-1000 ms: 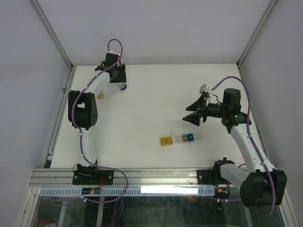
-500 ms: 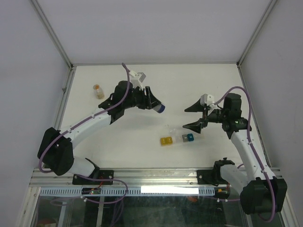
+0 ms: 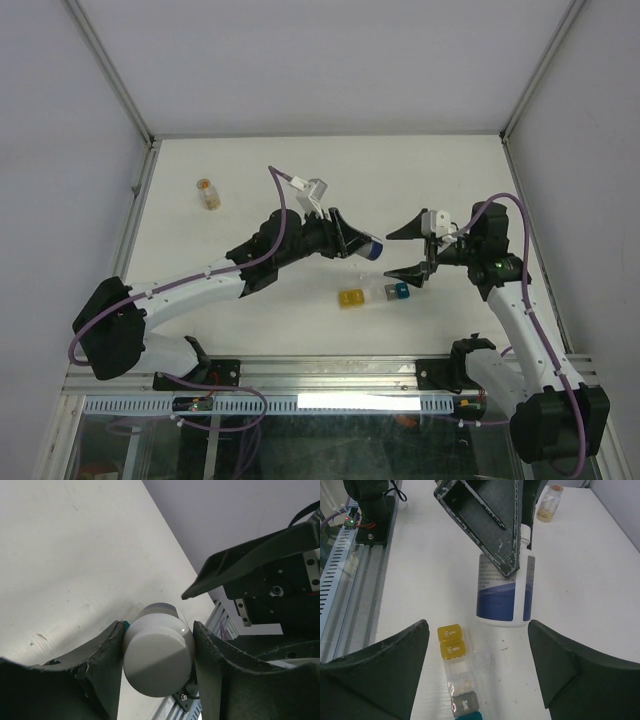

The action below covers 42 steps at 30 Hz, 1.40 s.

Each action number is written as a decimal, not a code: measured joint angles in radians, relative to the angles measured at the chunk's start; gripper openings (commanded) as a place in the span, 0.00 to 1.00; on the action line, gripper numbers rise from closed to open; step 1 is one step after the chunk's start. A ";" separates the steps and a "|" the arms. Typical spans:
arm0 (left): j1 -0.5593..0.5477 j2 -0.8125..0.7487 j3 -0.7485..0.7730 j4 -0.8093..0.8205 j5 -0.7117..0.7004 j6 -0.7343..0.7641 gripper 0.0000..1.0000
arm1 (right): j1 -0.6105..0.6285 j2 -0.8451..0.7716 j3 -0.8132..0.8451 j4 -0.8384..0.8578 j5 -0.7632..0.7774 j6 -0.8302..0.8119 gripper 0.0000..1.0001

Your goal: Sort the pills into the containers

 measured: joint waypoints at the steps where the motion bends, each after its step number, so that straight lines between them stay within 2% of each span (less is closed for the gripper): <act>1: -0.017 0.000 -0.001 0.008 -0.019 -0.009 0.00 | 0.004 0.000 0.000 -0.001 0.005 -0.002 0.83; 9: -0.131 0.016 0.011 0.027 -0.154 -0.065 0.00 | 0.054 -0.005 0.000 0.006 0.092 0.013 0.82; 15: -0.164 0.040 0.029 0.026 -0.225 -0.104 0.00 | 0.086 -0.006 -0.019 0.058 0.159 0.067 0.74; 22: -0.175 0.049 0.047 0.029 -0.235 -0.113 0.00 | 0.127 -0.003 -0.027 0.092 0.221 0.101 0.66; 24: -0.175 0.058 0.056 0.030 -0.232 -0.113 0.00 | 0.139 0.000 -0.027 0.099 0.237 0.106 0.61; 27: -0.175 0.070 0.062 0.032 -0.226 -0.113 0.01 | 0.153 0.009 -0.027 0.103 0.262 0.107 0.44; 28: -0.175 0.071 0.063 0.031 -0.225 -0.112 0.06 | 0.154 0.012 -0.027 0.105 0.267 0.107 0.37; 31: -0.175 0.071 0.063 0.027 -0.225 -0.109 0.40 | 0.158 0.017 -0.027 0.105 0.274 0.106 0.16; 33: -0.175 0.072 0.063 0.027 -0.225 -0.108 0.58 | 0.159 0.016 -0.027 0.103 0.277 0.105 0.08; 36: -0.175 0.071 0.063 0.029 -0.224 -0.097 0.80 | 0.159 0.016 -0.025 0.095 0.275 0.104 0.01; 39: -0.175 0.055 0.055 0.046 -0.224 -0.067 0.96 | 0.154 0.018 -0.024 0.071 0.252 0.105 0.00; 42: -0.175 0.003 0.018 0.073 -0.224 -0.023 0.99 | 0.142 0.023 -0.018 0.043 0.212 0.101 0.00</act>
